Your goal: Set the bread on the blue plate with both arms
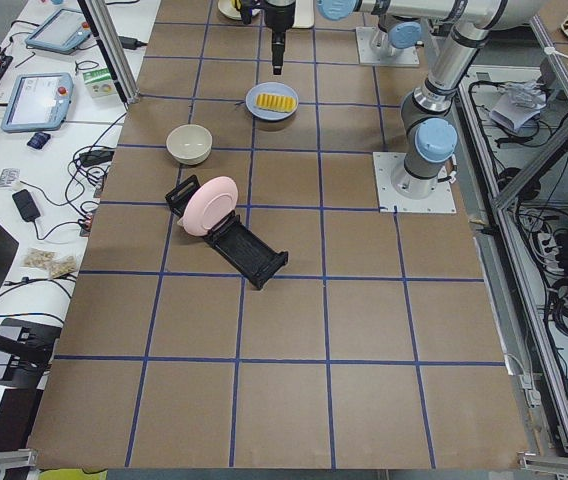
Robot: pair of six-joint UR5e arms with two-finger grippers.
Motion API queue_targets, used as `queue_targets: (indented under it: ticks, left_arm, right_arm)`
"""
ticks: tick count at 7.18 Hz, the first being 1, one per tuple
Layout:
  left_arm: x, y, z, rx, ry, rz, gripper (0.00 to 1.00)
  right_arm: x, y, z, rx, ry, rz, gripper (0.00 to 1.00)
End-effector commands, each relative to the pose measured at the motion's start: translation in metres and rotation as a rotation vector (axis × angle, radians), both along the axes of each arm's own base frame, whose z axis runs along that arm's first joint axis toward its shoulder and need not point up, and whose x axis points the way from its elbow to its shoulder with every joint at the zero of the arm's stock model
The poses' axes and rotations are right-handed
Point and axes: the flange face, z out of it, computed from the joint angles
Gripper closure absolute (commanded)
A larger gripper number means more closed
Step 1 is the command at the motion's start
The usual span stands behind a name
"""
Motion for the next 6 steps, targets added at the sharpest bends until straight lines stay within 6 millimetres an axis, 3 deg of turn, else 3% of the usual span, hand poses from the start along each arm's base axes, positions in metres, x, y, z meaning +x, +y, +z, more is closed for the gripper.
queue_targets:
  ticks: [1, 3, 6]
  left_arm:
    - [0.004, -0.002, -0.005, 0.008, -0.003, 0.008, 0.0]
    - [0.002, -0.005, -0.012, 0.022, 0.003, 0.004, 0.0]
    - [0.002, -0.001, -0.008, 0.014, -0.009, 0.004, 0.0]
  right_arm:
    - [-0.005, 0.016, 0.01, 0.017, 0.003, -0.026, 0.0]
    - [-0.005, 0.026, 0.031, -0.031, -0.012, -0.028, 0.0]
    - [-0.002, 0.037, 0.024, -0.016, -0.028, -0.025, 0.0]
